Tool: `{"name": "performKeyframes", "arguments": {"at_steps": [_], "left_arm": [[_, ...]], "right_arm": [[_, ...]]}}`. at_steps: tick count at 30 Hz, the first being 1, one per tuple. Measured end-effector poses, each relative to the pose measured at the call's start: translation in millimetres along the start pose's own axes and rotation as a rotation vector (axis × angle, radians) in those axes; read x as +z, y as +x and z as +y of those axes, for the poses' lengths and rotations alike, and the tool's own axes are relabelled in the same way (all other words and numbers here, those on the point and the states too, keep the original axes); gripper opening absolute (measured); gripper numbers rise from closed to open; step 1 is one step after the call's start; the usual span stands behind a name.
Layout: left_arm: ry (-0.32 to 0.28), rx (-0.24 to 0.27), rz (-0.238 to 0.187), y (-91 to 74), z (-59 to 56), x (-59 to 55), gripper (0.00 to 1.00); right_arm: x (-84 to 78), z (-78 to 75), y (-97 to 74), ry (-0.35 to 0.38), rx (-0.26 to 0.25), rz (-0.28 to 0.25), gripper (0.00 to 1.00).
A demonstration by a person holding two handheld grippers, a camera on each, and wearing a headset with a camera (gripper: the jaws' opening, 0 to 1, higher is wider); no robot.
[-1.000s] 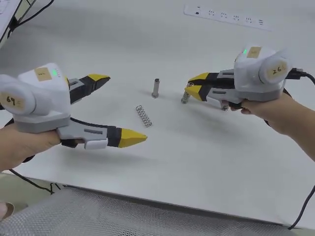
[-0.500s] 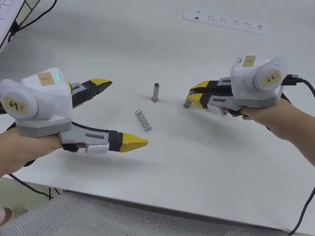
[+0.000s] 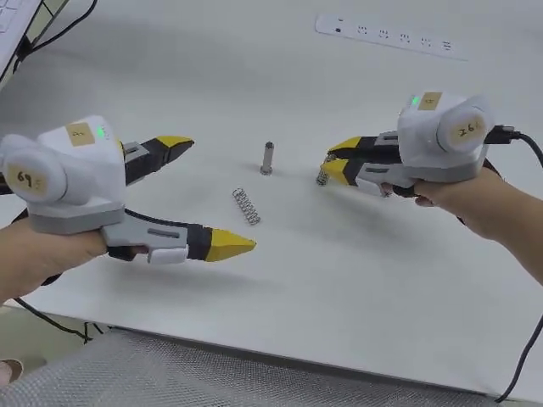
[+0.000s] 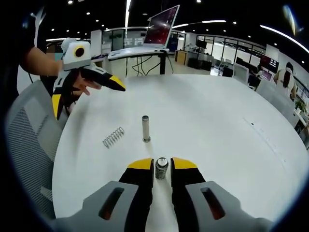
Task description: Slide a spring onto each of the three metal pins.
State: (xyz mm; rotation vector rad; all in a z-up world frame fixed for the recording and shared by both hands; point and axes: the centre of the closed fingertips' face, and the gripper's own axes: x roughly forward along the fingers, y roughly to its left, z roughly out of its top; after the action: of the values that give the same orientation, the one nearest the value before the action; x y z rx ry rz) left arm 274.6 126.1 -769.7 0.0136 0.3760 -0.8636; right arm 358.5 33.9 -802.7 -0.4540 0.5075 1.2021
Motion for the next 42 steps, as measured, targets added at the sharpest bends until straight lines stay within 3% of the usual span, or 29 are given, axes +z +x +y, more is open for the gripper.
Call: {"name": "performKeyframes", "arguments": {"at_steps": [22,42], "left_arm": [[0.011,-0.002,-0.004,0.5,-2.5,6.4,0.98],[0.022,-0.01,0.001,-1.0,-4.1,7.9,0.98]], "right_arm": [[16.1,3.7,-15.3,0.06,-0.035,-0.078,0.3],[40.8,24.1,-43.5,0.085,-0.046,-0.187,0.29]]}}
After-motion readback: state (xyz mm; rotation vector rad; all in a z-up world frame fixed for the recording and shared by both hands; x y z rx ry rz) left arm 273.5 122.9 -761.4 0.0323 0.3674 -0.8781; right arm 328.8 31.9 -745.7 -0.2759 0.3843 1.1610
